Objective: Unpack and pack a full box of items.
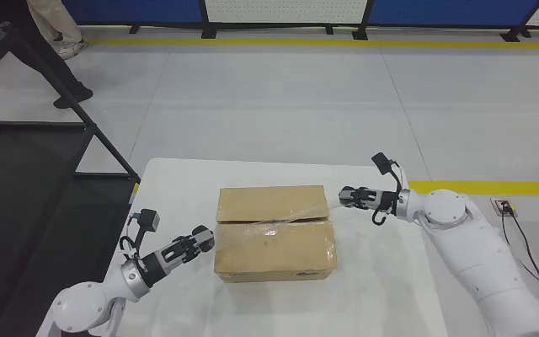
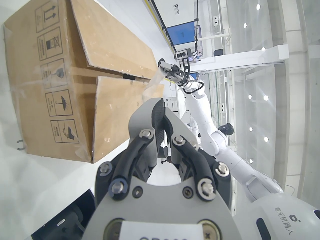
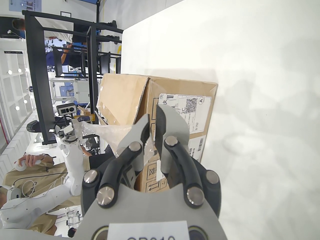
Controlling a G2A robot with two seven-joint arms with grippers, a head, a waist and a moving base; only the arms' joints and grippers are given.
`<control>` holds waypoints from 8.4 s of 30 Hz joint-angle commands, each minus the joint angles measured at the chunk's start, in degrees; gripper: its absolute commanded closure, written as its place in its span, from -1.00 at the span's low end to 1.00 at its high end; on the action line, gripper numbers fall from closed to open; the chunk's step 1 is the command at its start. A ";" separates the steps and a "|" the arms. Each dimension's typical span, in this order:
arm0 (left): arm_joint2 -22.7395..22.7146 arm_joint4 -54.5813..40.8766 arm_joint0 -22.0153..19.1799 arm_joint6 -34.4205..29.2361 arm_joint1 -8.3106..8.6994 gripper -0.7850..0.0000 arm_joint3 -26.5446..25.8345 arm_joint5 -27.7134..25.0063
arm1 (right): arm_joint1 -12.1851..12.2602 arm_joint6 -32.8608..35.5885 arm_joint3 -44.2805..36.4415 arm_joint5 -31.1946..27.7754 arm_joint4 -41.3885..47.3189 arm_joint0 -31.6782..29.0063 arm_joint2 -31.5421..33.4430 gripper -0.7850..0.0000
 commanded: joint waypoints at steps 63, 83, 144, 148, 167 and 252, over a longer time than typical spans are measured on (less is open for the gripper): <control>2.79 0.62 -16.01 -12.13 3.60 0.90 18.43 4.28 | 4.01 -20.40 -33.19 -0.32 -18.43 -24.52 12.70 1.00; 3.66 -0.60 -16.02 -10.66 4.25 -0.51 18.73 4.43 | 3.28 -20.16 -30.23 -3.33 -19.11 -23.64 12.41 1.00; -0.54 -8.49 1.68 12.48 4.04 -1.00 0.41 -6.14 | 1.28 -4.21 -35.97 4.30 -17.42 -11.30 6.77 1.00; -1.79 -9.24 3.30 12.18 4.06 -1.00 0.07 -6.85 | -0.20 -2.30 -29.73 4.30 -17.00 -6.65 2.26 1.00; -0.77 -8.89 1.45 10.79 3.83 -1.00 1.12 -5.91 | -2.58 7.56 -22.49 3.20 -14.68 -1.53 -4.27 1.00; 4.75 -8.33 -0.38 15.79 1.71 -1.00 4.35 -9.01 | -12.25 4.26 -7.35 5.74 -9.47 5.95 -14.71 1.00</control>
